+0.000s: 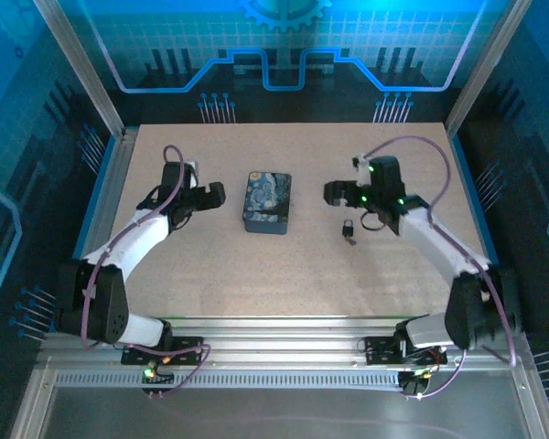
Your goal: Unlock the padlock with the key
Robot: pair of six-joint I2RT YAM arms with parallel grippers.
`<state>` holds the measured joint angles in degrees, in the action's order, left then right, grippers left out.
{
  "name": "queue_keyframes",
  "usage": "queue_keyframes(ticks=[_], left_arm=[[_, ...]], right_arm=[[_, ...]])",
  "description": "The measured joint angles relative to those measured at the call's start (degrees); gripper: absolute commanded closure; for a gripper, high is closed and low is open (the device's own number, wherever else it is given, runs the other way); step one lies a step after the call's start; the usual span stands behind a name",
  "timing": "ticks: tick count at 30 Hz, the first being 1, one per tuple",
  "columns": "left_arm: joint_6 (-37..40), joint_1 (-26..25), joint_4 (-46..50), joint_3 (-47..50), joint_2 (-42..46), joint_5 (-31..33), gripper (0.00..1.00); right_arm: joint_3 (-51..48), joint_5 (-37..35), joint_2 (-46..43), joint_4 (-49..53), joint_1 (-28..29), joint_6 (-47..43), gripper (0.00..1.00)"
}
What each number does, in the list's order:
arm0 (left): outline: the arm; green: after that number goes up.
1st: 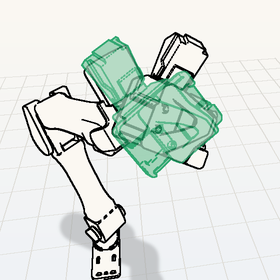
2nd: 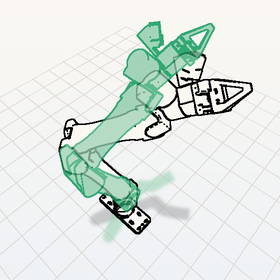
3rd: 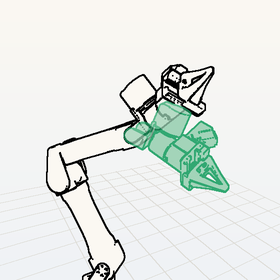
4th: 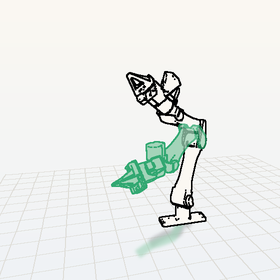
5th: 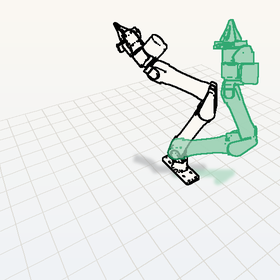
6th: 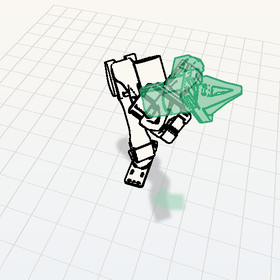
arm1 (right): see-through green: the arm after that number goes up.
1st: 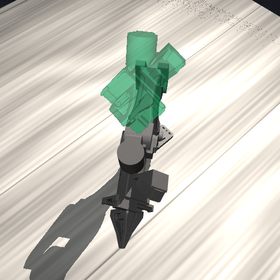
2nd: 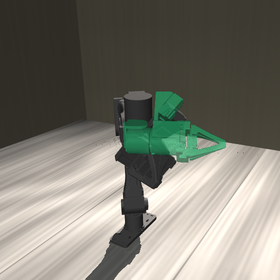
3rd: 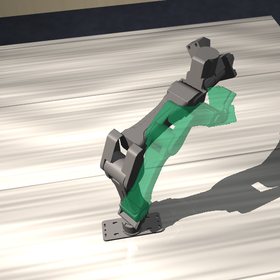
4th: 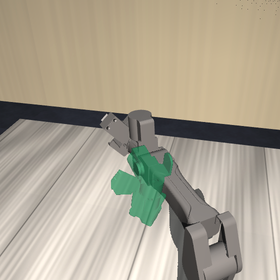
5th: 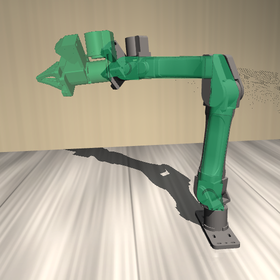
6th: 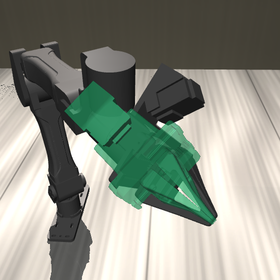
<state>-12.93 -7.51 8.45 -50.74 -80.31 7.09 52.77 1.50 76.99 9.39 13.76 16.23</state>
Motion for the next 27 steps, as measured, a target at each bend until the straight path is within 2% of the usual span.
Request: queue_keyframes(ticks=[6, 10, 15, 19, 22, 27], left_arm=[[9.9, 0.9, -14.7, 12.9, 2.0, 5.3, 0.01], [12.0, 3.4, -27.1, 18.8, -0.2, 5.6, 0.01], [11.9, 6.5, -41.1, 24.9, -3.3, 2.3, 0.01], [11.8, 7.4, -52.2, 29.0, -7.7, 0.1, 0.01], [11.8, 7.5, -54.6, 29.7, -8.2, -1.2, 0.01], [11.9, 7.5, -57.4, 29.5, -8.2, -1.6, 0.01]], right_arm=[[-11.6, -10.7, -2.0, -7.0, -5.4, -7.5, 0.0], [-20.8, -13.0, -1.6, -19.0, -8.3, -10.1, 0.0], [-28.7, -10.7, -0.1, -32.8, -11.7, -11.8, 0.0], [-30.6, -8.0, 6.8, -47.3, -12.2, -13.2, 0.0], [-30.5, -7.4, 9.0, -48.2, -10.1, -14.8, 0.0], [-29.5, -7.0, 9.1, -49.9, -9.9, -15.2, 0.0]])
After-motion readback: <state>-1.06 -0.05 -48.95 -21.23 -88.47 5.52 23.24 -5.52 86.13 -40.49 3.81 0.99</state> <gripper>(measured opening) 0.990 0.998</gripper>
